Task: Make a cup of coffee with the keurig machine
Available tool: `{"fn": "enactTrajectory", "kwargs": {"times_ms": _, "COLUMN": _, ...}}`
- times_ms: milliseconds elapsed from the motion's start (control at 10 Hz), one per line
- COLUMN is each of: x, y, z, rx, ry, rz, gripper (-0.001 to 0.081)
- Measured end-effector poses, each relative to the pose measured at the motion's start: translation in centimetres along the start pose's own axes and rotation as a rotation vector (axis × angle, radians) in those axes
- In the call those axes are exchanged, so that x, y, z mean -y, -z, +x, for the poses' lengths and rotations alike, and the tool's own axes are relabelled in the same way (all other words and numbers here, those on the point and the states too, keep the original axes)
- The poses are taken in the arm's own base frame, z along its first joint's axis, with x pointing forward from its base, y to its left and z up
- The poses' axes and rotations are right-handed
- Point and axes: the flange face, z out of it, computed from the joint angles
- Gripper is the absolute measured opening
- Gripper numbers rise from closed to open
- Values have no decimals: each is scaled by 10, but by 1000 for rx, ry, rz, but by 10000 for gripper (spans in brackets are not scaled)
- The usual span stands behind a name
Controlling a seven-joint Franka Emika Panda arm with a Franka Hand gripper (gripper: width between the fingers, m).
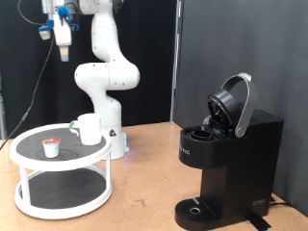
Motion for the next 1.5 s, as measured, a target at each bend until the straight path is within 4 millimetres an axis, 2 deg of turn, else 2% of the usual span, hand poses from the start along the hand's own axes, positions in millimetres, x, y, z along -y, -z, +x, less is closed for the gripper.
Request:
{"fn": "enactTrajectory", "kwargs": {"times_ms": 400, "x": 5, "y": -1, "z": 3, "rx": 9, "ry": -12, "rz": -2, "gripper": 734}}
{"fn": "enactTrajectory", "kwargs": {"times_ms": 600, "x": 9, "y": -8, "z": 11, "rx": 26, "ry": -18, "rz": -16, "gripper": 734}}
{"fn": "enactTrajectory", "kwargs": {"times_ms": 900, "x": 28, "y": -41, "z": 20, "rx": 47, "ry": -45, "rz": -4, "gripper": 734}}
{"fn": "enactTrajectory", "kwargs": {"times_ms": 1300, "x": 53, "y": -96, "z": 16, "rx": 28, "ry": -81, "rz": 0, "gripper": 734}}
{"fn": "enactTrajectory", "kwargs": {"times_ms": 1400, "x": 58, "y": -103, "z": 14, "rx": 17, "ry": -87, "rz": 3, "gripper": 734}}
{"fn": "enactTrajectory", "kwargs": {"times_ms": 1500, "x": 58, "y": -103, "z": 14, "rx": 19, "ry": -86, "rz": 2, "gripper": 734}}
